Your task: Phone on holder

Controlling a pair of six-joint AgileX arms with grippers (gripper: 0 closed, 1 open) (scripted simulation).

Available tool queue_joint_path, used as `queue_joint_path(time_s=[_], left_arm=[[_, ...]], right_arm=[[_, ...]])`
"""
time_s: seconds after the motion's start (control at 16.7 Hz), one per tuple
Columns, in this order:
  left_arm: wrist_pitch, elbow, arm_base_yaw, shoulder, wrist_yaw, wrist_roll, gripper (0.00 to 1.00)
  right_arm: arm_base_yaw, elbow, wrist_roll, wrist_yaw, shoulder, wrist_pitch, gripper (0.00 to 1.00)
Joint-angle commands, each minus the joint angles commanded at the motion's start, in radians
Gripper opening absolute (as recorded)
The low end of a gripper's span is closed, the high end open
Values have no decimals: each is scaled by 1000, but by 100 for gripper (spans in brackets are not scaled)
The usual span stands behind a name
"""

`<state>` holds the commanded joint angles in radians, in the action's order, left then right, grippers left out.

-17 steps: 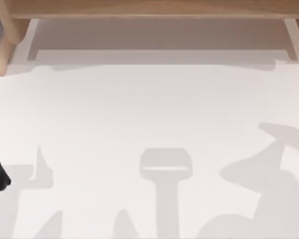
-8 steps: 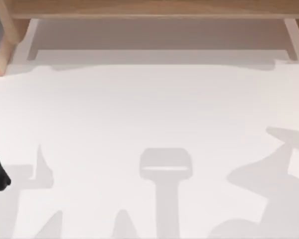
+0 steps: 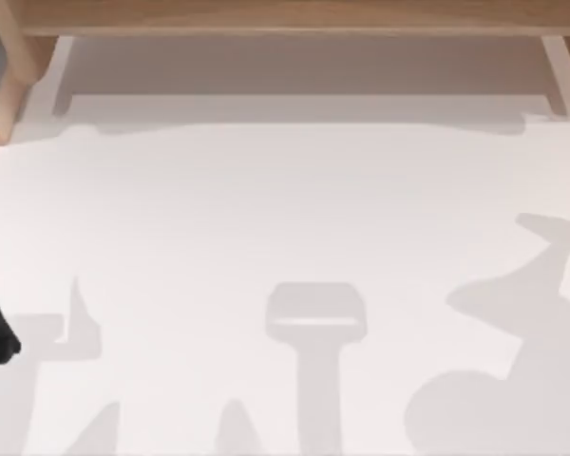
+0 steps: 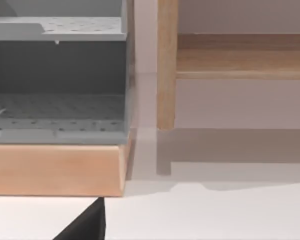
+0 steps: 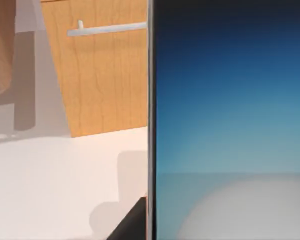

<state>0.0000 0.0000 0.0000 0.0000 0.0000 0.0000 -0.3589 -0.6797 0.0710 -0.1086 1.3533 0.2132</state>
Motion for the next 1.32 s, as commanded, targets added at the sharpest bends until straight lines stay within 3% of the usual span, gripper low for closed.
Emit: queue_joint_path(time_s=[0.42,1.2,1.32], left_arm=[[0,0,0,0,0,0,100],[0,0,0,0,0,0,100],[0,0,0,0,0,0,100]], right_arm=[[-11,-11,-32,-23,73,64,0],[-11,-11,-32,-23,73,64,98],[-11,-11,-32,-23,73,64,100]])
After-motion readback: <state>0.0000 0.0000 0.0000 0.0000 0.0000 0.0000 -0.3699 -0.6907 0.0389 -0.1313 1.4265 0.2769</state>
